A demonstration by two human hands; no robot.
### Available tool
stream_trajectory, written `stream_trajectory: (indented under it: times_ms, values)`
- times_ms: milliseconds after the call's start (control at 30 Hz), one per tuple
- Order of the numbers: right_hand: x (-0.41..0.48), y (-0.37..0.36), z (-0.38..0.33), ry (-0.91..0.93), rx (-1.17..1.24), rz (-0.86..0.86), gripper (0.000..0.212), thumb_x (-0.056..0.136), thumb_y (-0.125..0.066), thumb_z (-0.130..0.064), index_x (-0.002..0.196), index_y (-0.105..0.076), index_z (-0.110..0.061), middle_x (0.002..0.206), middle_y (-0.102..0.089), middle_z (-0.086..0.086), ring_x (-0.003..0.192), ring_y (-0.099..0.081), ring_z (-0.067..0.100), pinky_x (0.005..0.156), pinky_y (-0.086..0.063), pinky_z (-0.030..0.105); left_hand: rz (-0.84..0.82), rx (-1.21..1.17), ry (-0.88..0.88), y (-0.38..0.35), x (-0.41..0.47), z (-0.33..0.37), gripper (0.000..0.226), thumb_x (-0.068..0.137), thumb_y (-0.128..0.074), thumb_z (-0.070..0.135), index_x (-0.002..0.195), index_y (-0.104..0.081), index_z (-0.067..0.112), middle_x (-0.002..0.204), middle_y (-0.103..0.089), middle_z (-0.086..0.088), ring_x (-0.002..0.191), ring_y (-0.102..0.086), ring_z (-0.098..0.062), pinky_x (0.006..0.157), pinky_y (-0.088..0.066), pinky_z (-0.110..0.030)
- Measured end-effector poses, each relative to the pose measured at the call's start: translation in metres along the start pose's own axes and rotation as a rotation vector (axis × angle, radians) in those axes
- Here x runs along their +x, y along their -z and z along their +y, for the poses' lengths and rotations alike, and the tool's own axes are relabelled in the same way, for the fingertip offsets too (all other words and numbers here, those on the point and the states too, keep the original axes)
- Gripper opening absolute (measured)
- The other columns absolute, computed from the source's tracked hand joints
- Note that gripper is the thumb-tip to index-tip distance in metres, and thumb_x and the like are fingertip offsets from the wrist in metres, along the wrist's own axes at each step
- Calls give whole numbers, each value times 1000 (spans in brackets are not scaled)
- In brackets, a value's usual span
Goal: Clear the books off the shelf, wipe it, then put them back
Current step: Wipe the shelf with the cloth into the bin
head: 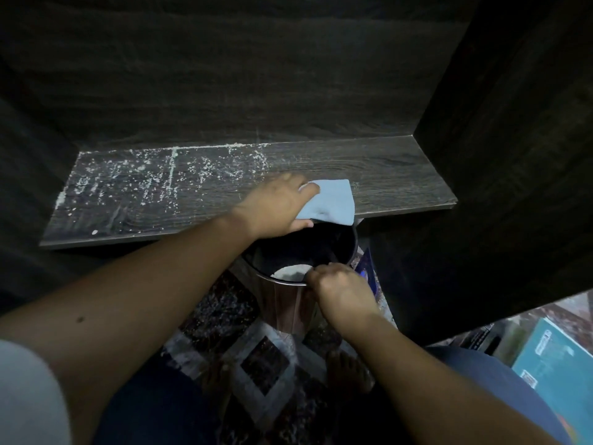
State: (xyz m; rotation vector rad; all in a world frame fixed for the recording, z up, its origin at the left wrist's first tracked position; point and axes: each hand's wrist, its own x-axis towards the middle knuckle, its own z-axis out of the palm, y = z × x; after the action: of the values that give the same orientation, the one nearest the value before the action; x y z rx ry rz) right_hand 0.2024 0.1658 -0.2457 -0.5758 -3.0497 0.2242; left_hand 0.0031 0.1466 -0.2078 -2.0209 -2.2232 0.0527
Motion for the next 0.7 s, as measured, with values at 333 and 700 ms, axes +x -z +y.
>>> stream_trajectory:
  times_ms: [333, 700]
  values:
    - [7, -6, -12, 44, -54, -20, 37, 28, -89, -15, 52, -62, -21, 48, -55, -3, 41, -53, 15, 42, -37, 17, 247, -101, 162, 35, 8, -46, 50, 91, -35, 40, 127, -53, 10, 120, -62, -19, 101, -62, -38, 80, -50, -45]
    - [20, -20, -4, 50, -110, 36, 13, 46, -59, -19, 56, -66, -22, 50, -56, -3, 42, -54, 16, 37, -34, 20, 199, 458, 89, 13, 14, -117, 45, 91, -28, 12, 129, -47, -2, 128, -50, -21, 110, -51, -40, 76, -48, -47]
